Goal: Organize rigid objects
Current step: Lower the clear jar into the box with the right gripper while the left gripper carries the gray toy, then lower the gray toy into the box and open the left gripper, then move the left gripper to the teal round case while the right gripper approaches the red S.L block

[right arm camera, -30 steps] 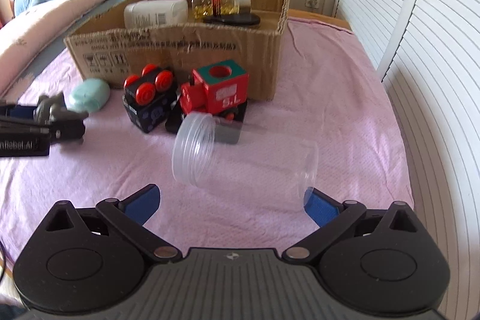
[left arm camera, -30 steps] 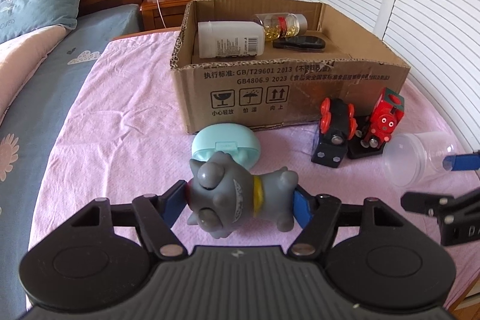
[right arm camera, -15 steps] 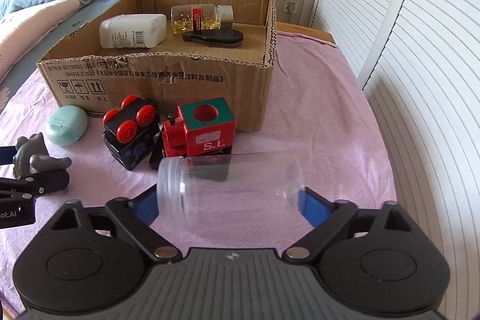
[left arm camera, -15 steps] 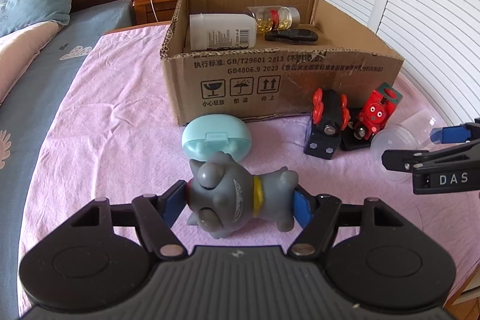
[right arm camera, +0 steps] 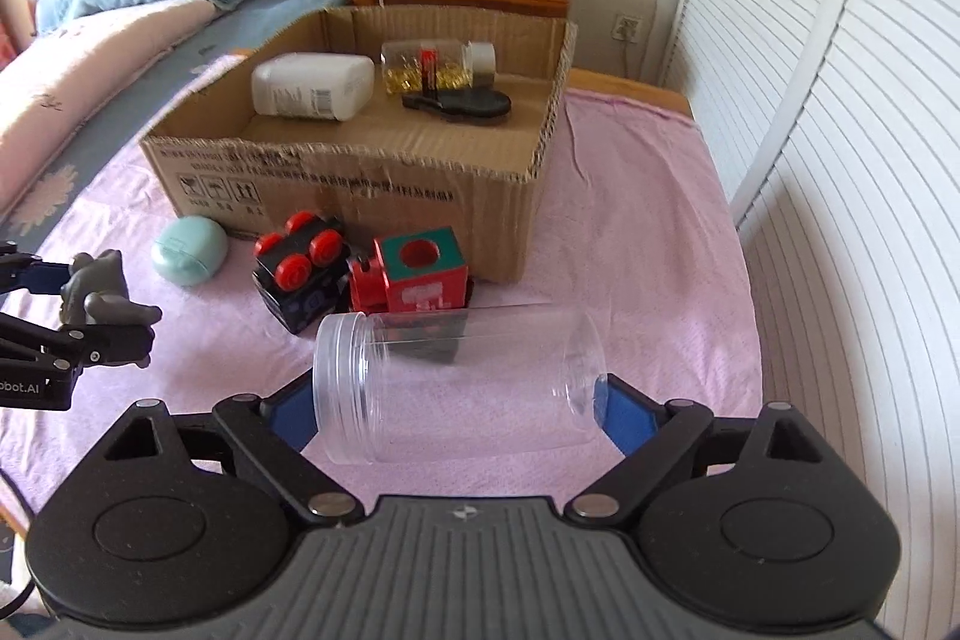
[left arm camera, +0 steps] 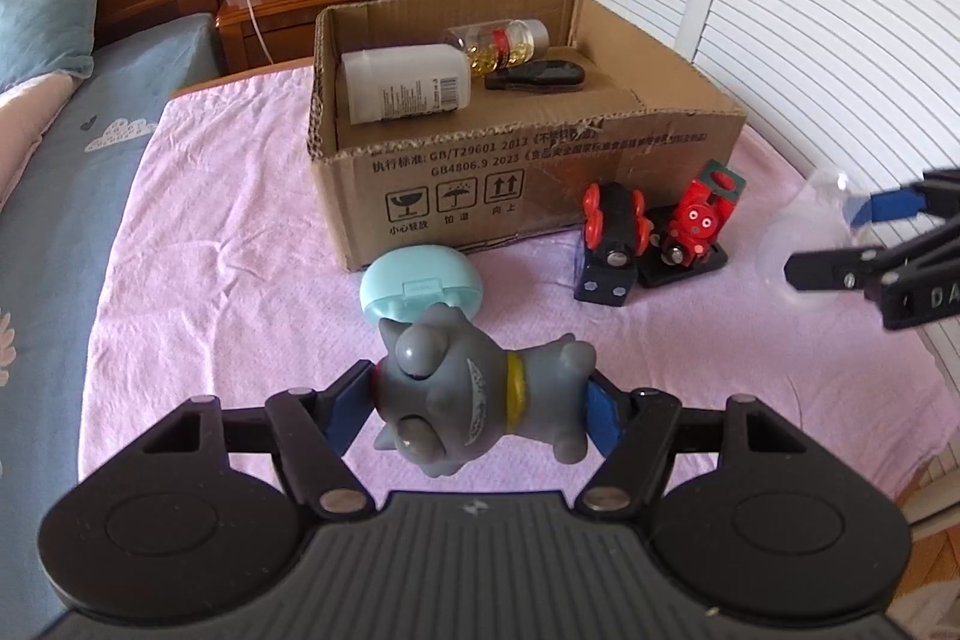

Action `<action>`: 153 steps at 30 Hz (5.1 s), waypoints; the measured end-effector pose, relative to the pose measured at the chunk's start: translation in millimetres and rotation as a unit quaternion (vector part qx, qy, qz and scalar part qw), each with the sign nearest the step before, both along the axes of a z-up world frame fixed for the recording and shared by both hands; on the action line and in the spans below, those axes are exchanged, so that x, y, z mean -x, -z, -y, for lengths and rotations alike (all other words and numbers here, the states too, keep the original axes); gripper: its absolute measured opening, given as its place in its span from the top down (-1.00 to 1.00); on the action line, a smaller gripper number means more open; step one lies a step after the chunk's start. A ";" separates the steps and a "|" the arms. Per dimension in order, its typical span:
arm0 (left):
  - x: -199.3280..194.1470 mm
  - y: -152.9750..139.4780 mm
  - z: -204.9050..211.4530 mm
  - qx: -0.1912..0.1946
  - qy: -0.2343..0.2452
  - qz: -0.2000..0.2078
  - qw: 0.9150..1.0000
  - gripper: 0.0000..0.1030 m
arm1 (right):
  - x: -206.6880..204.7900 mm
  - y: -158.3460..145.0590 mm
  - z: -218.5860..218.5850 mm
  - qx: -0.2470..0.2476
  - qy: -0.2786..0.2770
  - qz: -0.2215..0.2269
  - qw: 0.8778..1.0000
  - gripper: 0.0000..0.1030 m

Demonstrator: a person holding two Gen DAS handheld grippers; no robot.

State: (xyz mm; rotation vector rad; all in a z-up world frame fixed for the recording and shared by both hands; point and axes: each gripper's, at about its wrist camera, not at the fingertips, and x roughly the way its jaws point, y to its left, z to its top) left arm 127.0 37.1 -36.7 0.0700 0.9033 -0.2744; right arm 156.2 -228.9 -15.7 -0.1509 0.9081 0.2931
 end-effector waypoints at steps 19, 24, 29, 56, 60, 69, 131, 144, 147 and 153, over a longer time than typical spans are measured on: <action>-3.0 -37.2 -20.6 -0.008 -0.012 0.036 0.999 -0.36 | -96.3 -60.6 -43.6 -0.016 -0.065 0.067 0.995 -0.85; -6.5 -38.9 -25.6 -0.008 -0.021 0.041 0.999 -0.36 | -121.9 -48.1 -57.7 -0.012 -0.064 0.052 0.997 -0.85; -10.8 -38.9 -28.0 -0.006 -0.026 0.040 0.999 -0.36 | -126.4 -32.6 -57.6 -0.020 -0.063 0.043 0.997 -1.00; -105.5 -60.0 11.7 0.006 -0.011 0.051 0.999 -0.36 | -29.6 -33.0 -19.2 -0.033 0.018 0.045 0.998 -1.00; -130.6 -44.5 20.0 -0.003 -0.022 0.034 0.999 -0.36 | -28.8 -31.3 -12.8 -0.036 0.026 0.041 0.998 -1.00; -148.4 -25.3 23.6 -0.015 -0.045 0.019 0.999 -0.56 | -34.7 -20.5 -0.1 -0.037 0.047 0.026 0.998 -1.00; -18.9 28.3 6.7 -0.004 -0.126 0.003 0.992 -0.95 | -79.1 32.3 2.0 -0.075 0.100 -0.024 0.992 -1.00; -10.8 23.8 10.6 0.002 -0.119 0.006 0.993 -0.95 | -41.9 41.6 31.4 -0.062 0.120 -0.043 0.990 -1.00; -9.4 22.7 10.4 0.003 -0.119 0.008 0.993 -0.95 | -31.6 43.3 34.0 -0.074 0.109 -0.046 0.990 -1.00; -9.2 22.0 10.9 0.005 -0.118 0.008 0.993 -0.95 | -11.7 54.0 20.0 -0.048 0.059 -0.046 0.996 -1.00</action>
